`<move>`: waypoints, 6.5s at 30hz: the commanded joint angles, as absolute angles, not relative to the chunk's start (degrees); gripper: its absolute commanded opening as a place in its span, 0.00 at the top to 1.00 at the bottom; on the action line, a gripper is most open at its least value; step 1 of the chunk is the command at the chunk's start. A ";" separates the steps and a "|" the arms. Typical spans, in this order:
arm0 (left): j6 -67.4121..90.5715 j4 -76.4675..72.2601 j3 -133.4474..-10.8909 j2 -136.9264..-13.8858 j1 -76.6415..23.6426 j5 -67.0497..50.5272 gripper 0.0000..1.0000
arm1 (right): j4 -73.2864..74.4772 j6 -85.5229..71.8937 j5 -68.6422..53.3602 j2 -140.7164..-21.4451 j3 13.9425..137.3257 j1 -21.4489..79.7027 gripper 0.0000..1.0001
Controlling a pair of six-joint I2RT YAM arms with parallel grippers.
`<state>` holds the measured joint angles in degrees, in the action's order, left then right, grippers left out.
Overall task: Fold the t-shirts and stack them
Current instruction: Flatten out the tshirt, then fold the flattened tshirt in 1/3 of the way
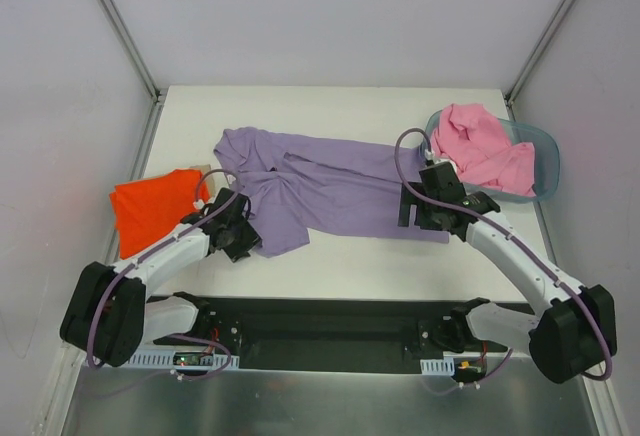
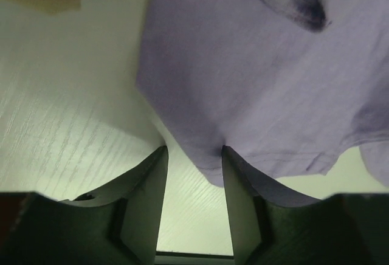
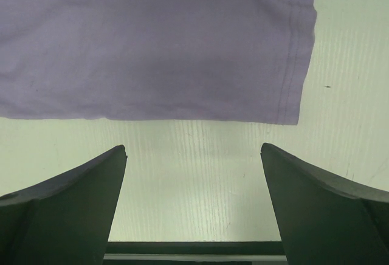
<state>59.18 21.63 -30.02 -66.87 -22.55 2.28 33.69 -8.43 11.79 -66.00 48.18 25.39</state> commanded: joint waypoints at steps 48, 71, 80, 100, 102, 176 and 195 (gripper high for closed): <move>57.13 19.86 -22.24 -52.74 -22.85 5.80 1.00 | 25.93 -20.13 8.17 -71.80 37.61 6.42 0.48; 55.90 20.57 -23.64 -51.68 -22.85 6.59 1.00 | 22.06 -18.72 9.76 -82.26 40.34 5.36 0.58; 55.11 21.27 -24.96 -51.77 -22.85 7.03 1.00 | 22.77 -11.52 2.03 -90.26 44.73 4.13 0.79; 47.38 26.10 -36.64 -40.18 -22.85 14.23 1.00 | 10.55 3.33 11.81 -58.47 40.17 16.67 0.99; 46.15 26.19 -41.20 -37.36 -22.85 15.64 1.00 | 8.71 4.83 16.07 -51.27 39.90 19.41 1.00; 16.16 21.88 -88.17 -100.75 -6.68 -4.31 1.00 | 10.19 11.51 19.25 -84.39 69.26 14.94 0.99; 39.53 25.04 -54.50 -66.90 -11.59 -0.36 1.00 | 18.01 11.43 19.25 -76.82 65.30 12.57 1.00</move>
